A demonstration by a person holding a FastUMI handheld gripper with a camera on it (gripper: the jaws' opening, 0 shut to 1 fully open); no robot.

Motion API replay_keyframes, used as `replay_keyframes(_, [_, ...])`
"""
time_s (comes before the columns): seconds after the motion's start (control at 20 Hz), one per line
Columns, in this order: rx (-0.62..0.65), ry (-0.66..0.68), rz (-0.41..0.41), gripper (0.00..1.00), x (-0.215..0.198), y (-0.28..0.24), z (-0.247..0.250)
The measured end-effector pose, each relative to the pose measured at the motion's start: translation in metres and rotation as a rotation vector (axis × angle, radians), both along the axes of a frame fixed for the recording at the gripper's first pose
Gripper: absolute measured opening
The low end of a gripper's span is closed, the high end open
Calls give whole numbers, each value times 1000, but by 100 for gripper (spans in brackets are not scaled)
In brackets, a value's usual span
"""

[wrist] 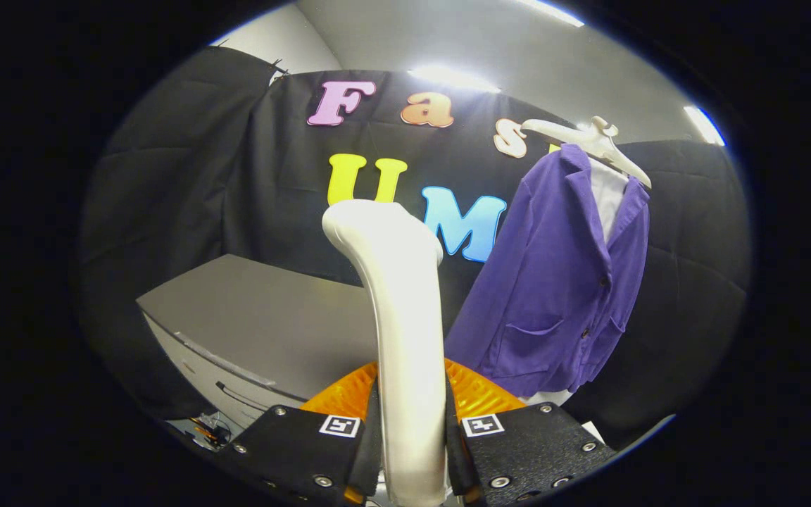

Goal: Iron the clothes twice with a garment steamer, once on the left side and once on the right side.

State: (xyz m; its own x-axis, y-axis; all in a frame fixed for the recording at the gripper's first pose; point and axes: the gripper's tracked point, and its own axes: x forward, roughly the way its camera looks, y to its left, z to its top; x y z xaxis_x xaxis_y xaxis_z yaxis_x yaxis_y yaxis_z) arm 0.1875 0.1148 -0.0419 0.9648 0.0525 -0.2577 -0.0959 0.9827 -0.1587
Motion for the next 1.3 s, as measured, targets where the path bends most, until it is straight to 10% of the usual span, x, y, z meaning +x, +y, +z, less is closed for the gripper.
replay_keyframes(0.5, [55, -83, 7, 38, -77, -124, 27])
replay_keyframes(1.3, [121, -179, -123, 38, -29, -193, 79])
